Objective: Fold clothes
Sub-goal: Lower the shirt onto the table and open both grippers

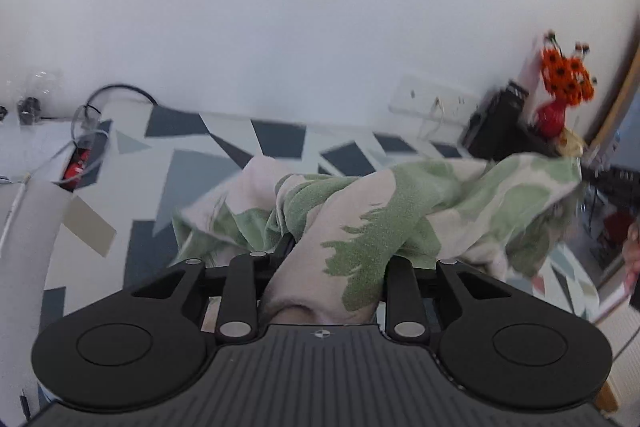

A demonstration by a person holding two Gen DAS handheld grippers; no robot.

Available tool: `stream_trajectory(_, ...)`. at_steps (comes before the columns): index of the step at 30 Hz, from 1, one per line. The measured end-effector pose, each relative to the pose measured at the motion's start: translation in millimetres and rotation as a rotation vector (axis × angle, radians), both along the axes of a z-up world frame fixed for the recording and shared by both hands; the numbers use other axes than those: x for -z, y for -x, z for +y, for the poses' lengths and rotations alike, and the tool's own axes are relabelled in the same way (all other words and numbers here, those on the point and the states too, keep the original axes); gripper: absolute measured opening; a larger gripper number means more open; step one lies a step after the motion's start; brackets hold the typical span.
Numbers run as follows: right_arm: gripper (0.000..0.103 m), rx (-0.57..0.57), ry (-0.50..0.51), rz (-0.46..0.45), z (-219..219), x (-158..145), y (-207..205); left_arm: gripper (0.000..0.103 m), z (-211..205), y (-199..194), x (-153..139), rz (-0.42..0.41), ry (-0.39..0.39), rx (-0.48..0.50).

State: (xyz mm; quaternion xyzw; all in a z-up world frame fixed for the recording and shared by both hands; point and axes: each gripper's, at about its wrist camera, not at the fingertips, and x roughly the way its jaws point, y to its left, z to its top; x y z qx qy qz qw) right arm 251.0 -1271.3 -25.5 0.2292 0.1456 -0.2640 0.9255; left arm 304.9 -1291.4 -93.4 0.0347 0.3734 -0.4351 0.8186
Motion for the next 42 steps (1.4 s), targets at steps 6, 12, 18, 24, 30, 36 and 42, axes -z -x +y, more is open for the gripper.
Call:
stream_trajectory(6, 0.007, 0.094, 0.068, 0.146, -44, 38, -7, 0.065, -56, 32, 41, 0.108, -0.124, 0.154)
stream_trajectory(12, 0.0, 0.258, -0.046, 0.119, -122, 64, -2, 0.083, -73, 47, 30, 0.087, -0.11, 0.097)
stream_trajectory(18, 0.006, 0.068, -0.089, 0.195, -152, 84, -21, 0.088, -71, 46, 25, 0.091, -0.158, -0.044)
stream_trajectory(24, 0.03, -0.104, -0.086, 0.264, -116, 91, -21, 0.093, -62, 64, 30, 0.085, -0.157, -0.082)
stream_trajectory(30, 0.032, -0.1, -0.181, 0.229, -122, 64, 2, 0.094, -62, 73, 41, 0.1, -0.17, -0.049)
stream_trajectory(36, 0.049, -0.054, -0.182, 0.227, -125, 17, 29, 0.094, -63, 74, 55, 0.105, -0.186, -0.052)
stream_trajectory(42, 0.055, -0.186, -0.167, 0.118, -117, -34, 36, 0.094, -58, 72, 66, 0.099, -0.193, -0.07)
